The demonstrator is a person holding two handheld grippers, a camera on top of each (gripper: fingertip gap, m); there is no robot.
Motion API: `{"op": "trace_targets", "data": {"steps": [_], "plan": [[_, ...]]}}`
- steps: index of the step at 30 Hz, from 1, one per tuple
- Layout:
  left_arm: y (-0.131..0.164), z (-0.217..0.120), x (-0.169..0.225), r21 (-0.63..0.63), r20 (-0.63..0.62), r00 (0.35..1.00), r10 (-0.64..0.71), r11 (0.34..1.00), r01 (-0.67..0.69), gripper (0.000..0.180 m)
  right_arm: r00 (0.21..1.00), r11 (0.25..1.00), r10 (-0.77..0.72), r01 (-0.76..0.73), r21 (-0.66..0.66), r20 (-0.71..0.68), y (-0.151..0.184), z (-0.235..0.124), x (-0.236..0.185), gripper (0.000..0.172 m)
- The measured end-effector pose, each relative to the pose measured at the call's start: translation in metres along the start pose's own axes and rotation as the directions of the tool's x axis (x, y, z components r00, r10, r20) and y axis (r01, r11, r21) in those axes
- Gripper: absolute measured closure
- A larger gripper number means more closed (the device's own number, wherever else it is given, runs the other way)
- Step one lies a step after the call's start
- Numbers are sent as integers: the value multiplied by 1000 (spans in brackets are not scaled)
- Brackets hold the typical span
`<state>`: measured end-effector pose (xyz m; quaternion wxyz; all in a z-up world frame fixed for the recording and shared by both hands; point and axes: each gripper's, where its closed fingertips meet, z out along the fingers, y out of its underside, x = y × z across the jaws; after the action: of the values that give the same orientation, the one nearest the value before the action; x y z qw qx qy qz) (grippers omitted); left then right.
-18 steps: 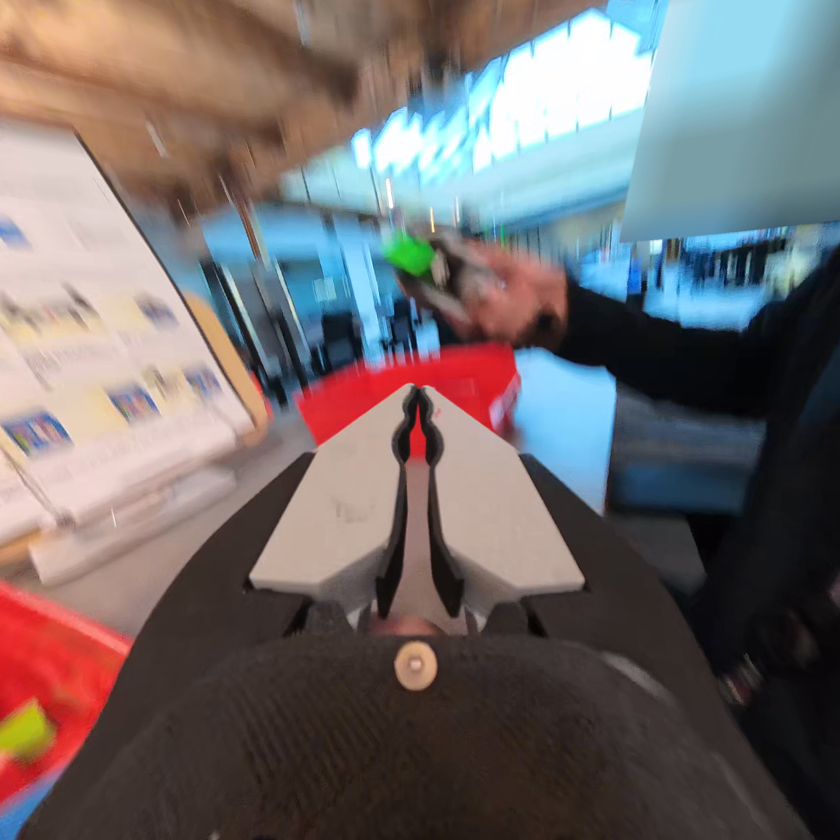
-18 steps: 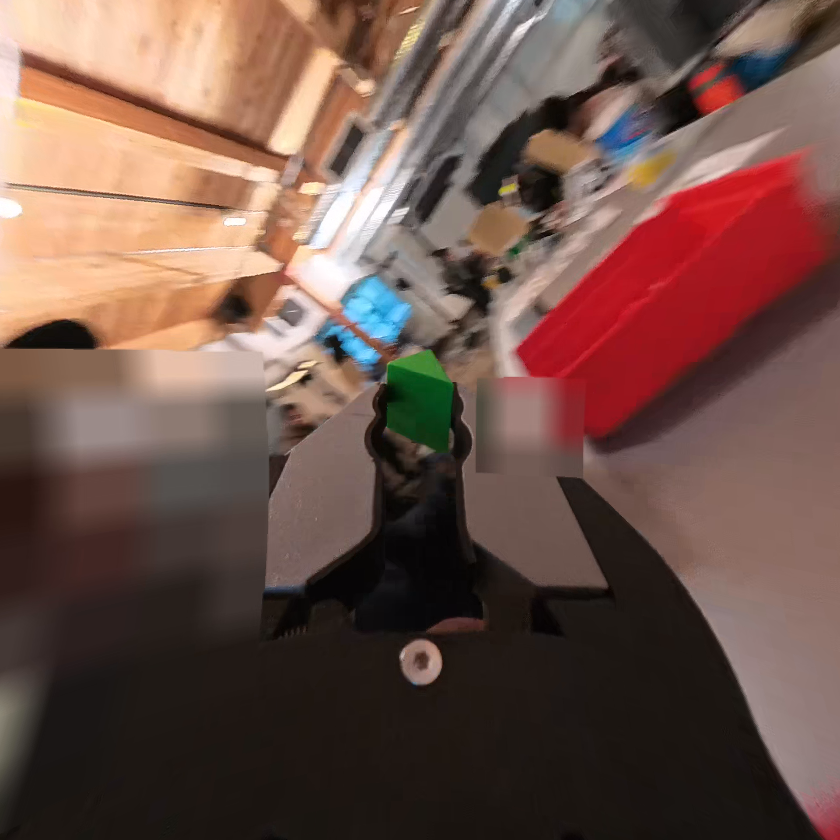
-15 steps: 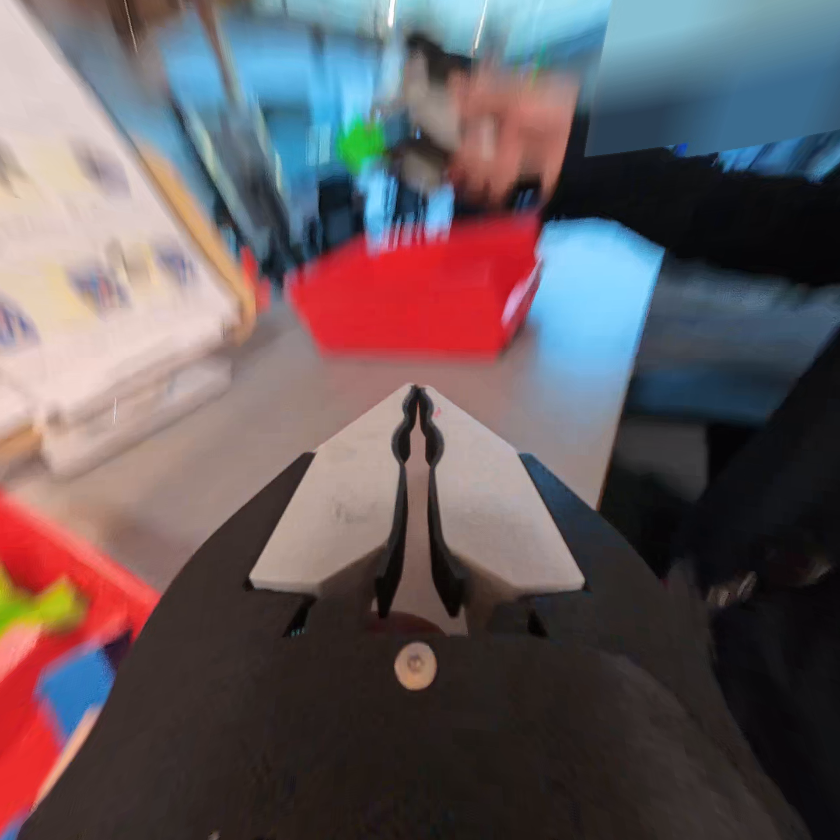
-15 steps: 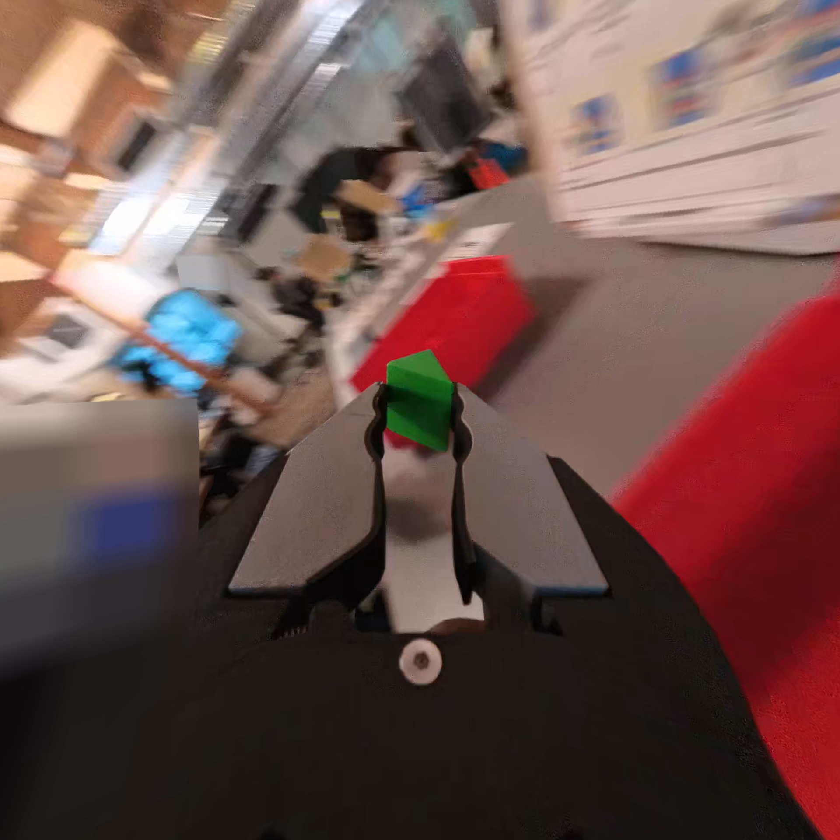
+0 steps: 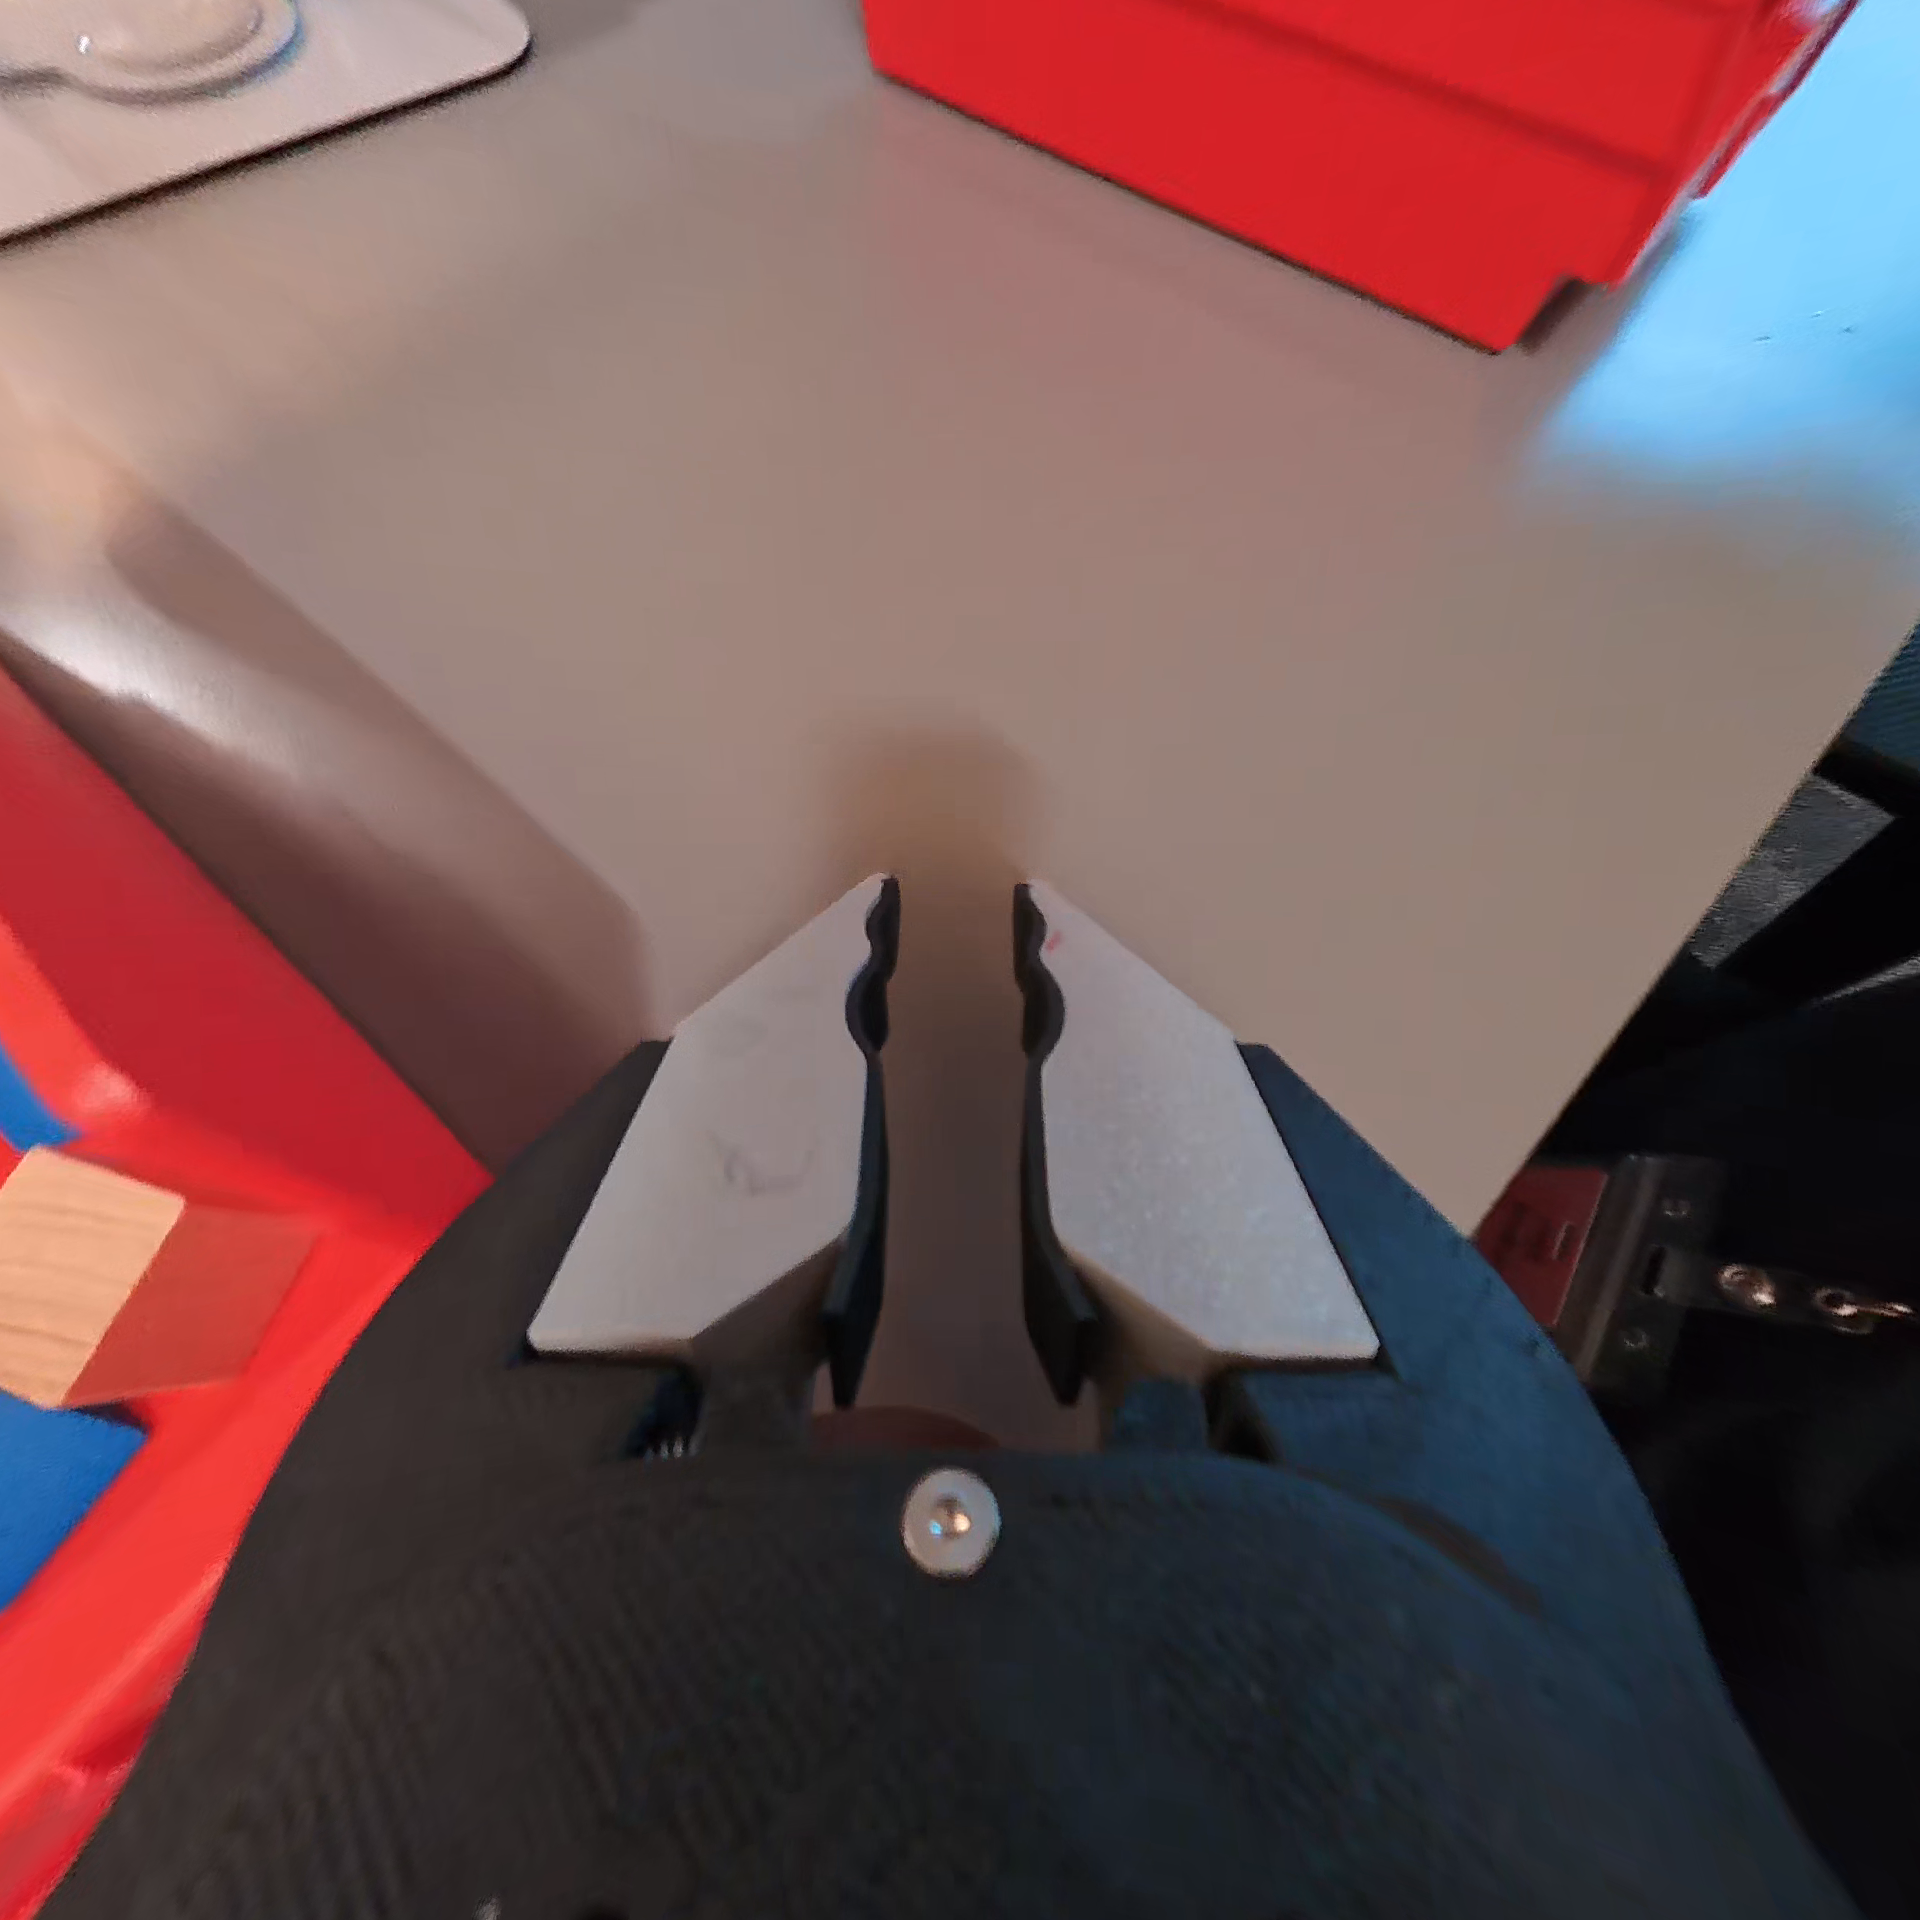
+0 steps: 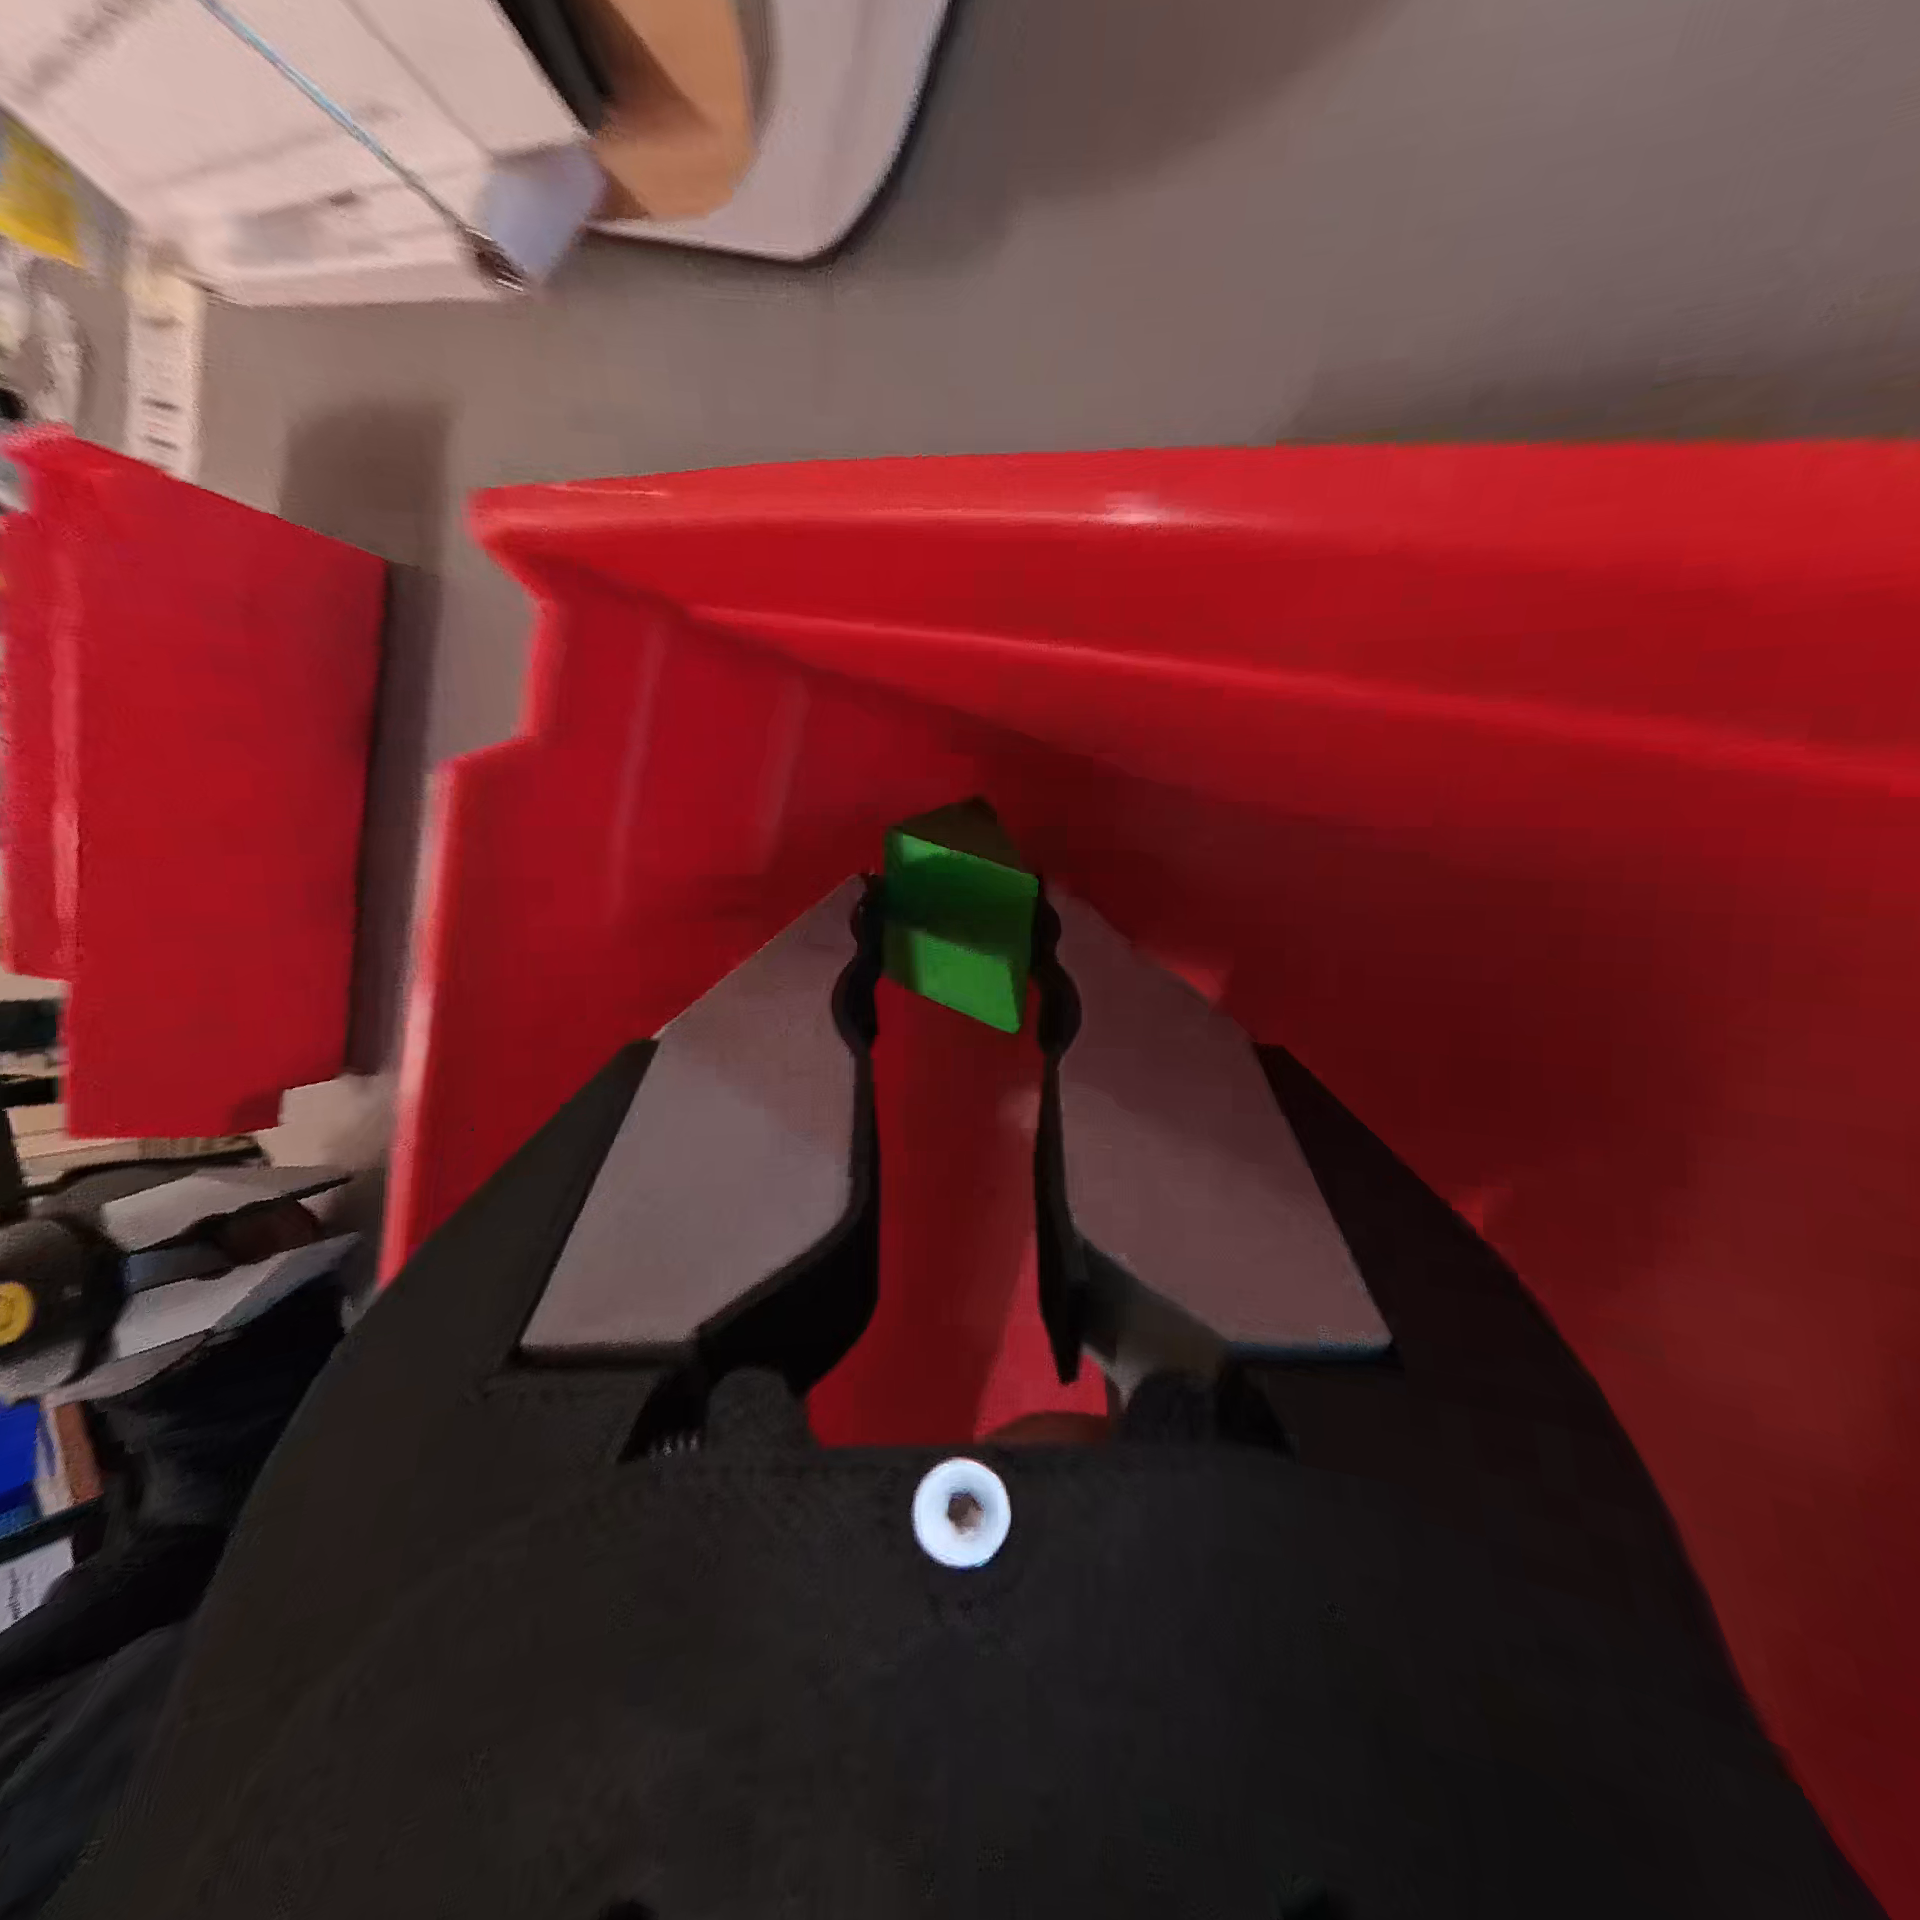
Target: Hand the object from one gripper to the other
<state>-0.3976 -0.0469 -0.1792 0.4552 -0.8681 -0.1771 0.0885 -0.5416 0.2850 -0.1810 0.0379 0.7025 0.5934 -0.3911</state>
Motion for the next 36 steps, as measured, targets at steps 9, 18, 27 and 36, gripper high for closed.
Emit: {"op": "trace_targets", "data": {"steps": [9,18,27,36], "plan": [[9,-1,-7,-30,-22,999,-43,999,42,146,890,965,-256,217,-144,-377,9,-16,32,114],[8,-32,-20,-86,-40,996,-86,993,82,165,870,848,-397,469,247,-292,-3,-98,-101,117],[-60,-110,-113,181,161,944,-288,949,258,132,675,646,-736,677,354,51,113,-74,-270,114],[-27,-77,-177,60,289,902,-321,946,318,156,681,664,-730,689,291,56,143,-21,-258,116]]}}
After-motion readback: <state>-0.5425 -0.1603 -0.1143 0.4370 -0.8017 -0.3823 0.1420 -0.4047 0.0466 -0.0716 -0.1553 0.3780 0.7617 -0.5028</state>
